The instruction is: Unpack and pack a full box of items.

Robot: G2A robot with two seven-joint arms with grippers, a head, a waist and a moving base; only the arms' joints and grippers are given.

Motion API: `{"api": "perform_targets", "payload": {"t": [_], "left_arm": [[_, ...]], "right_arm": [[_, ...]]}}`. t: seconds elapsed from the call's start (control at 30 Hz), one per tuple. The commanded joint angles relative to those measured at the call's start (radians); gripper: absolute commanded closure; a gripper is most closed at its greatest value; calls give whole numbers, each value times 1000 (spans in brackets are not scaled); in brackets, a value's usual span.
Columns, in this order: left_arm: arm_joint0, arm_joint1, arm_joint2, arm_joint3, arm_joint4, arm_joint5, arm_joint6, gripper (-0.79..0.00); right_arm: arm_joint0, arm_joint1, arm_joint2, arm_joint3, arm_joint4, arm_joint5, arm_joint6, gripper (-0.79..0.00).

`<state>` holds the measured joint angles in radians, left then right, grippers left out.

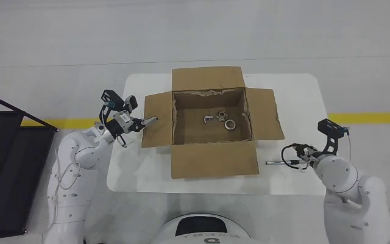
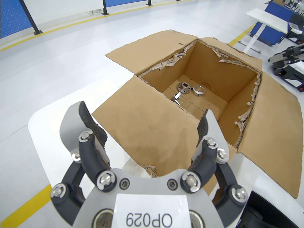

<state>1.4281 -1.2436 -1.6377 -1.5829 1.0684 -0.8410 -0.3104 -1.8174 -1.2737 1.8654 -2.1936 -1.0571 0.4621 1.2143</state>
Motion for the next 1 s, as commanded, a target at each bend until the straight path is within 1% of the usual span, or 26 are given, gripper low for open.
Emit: {"api": "perform_targets", "payload": {"t": [0.0,0.13,0.23,0.37,0.53,0.67,0.97], "left_arm": [[0,0,0,0,0,0,0,-785],[0,0,0,0,0,0,0,-785],[0,0,0,0,0,0,0,-785],[0,0,0,0,0,0,0,-785],[0,0,0,0,0,0,0,-785],[0,0,0,0,0,0,0,-785],[0,0,0,0,0,0,0,-785]], "right_arm": [[-10,0,1,3,5,4,16,-345],[-36,-3,-7,32,16,34,19,-360],[-38,-6,-28,78,25,68,-2,-354],[-5,-11,-56,175,56,106,-37,-342],[41,-12,-70,274,83,132,-71,-348],[61,-10,-86,300,47,158,-71,-351],[79,-7,-99,300,-7,202,-59,-345]]}}
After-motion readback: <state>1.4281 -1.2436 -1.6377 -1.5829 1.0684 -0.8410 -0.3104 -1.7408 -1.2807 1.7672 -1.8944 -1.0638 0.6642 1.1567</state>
